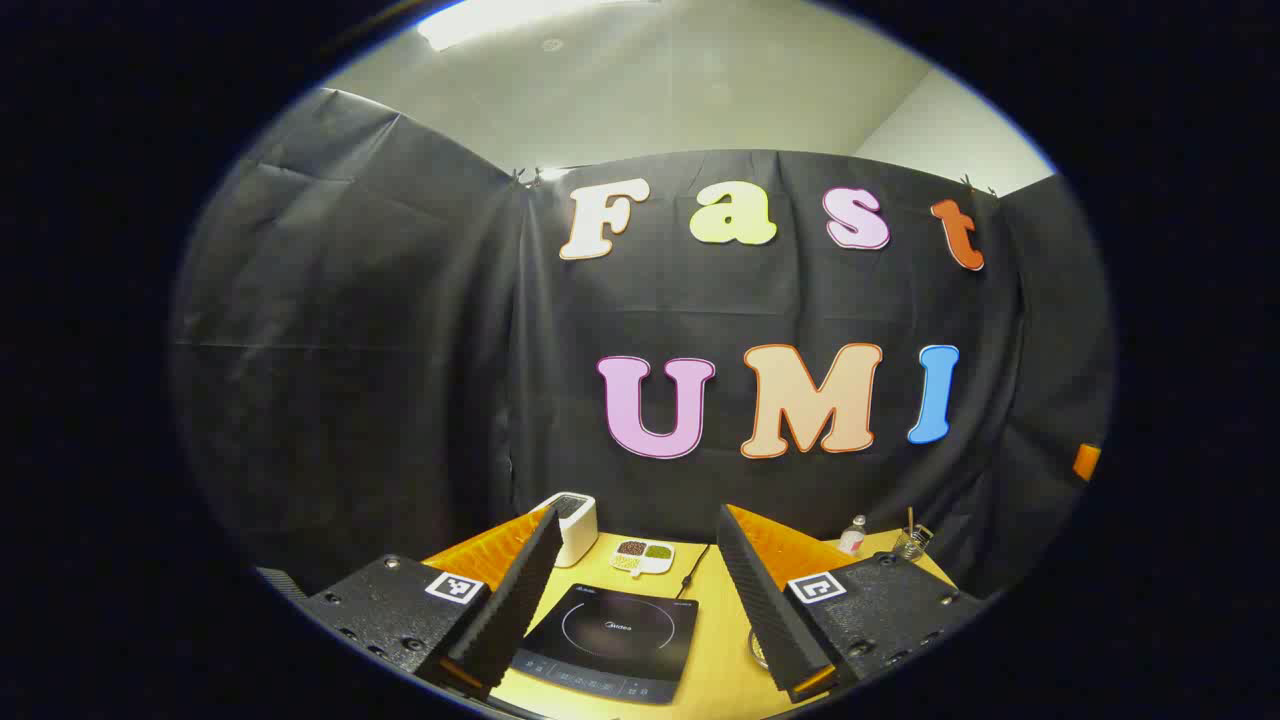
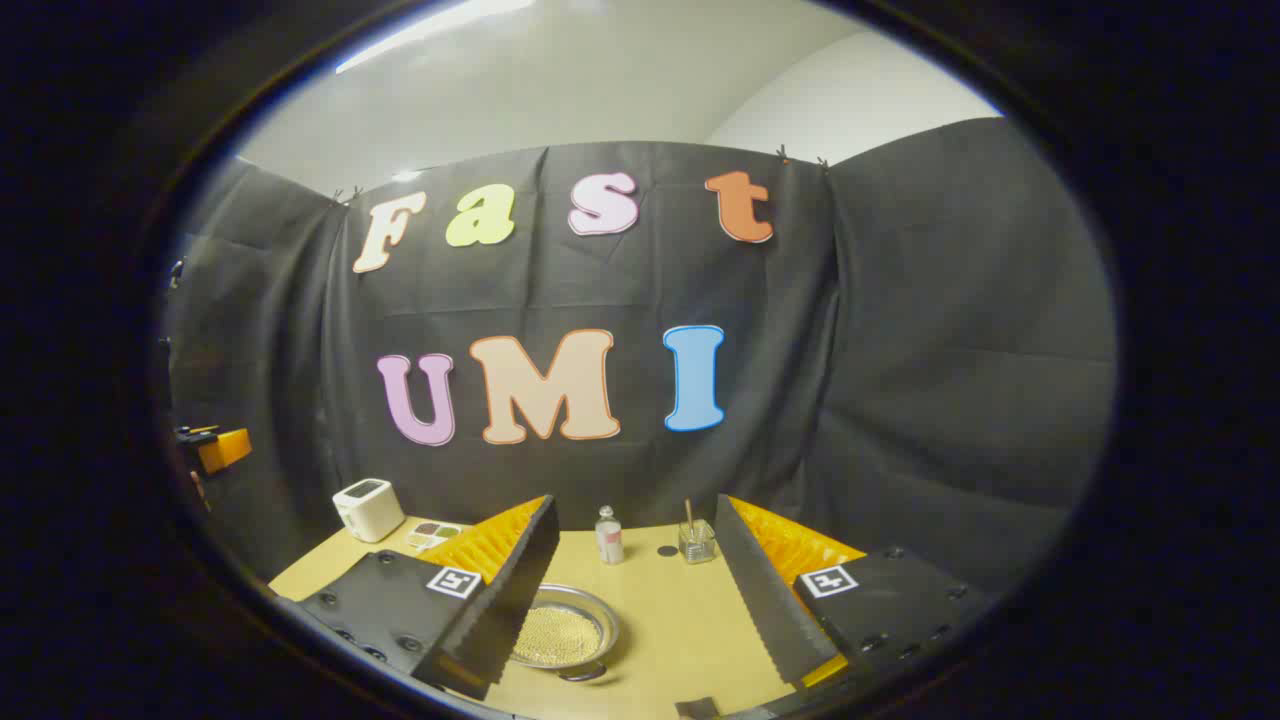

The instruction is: First push the handle of the pot to place it horizontally, then grasp the pot with both hands and set it on the induction cooktop.

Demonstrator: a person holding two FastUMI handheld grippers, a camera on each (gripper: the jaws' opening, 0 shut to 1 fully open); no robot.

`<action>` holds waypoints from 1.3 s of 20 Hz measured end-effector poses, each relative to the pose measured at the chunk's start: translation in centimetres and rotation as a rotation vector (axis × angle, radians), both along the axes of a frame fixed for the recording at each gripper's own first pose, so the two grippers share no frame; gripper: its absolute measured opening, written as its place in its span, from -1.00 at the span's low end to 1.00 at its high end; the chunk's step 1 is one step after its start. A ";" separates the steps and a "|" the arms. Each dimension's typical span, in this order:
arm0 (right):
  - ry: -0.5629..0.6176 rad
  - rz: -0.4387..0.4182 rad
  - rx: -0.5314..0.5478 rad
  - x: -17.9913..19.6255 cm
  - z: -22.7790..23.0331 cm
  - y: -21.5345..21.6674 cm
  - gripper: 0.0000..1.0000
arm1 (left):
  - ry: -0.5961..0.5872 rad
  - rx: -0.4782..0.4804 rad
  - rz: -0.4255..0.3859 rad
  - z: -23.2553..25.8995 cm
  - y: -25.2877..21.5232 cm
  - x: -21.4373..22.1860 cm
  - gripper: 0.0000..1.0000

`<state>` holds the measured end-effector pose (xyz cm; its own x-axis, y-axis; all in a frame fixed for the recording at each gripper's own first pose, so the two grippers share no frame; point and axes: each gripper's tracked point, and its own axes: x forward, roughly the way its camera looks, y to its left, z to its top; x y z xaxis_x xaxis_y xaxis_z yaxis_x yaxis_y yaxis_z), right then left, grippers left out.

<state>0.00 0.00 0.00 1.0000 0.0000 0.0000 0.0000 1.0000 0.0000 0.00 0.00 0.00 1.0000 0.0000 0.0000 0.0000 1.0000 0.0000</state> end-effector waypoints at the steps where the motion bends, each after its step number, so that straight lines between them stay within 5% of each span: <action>1: 0.002 -0.007 0.000 0.1 -0.1 -0.2 0.97 | 0.003 -0.010 -0.009 0.0 -0.3 0.1 0.83; 23: 0.082 -0.032 -0.011 -1.3 -2.5 2.4 1.00 | 0.075 0.014 -0.041 -3.1 1.9 1.1 0.83; 26: 0.108 -0.024 0.002 -1.6 -3.1 3.4 0.58 | 0.087 0.026 -0.049 -3.6 2.6 1.0 0.83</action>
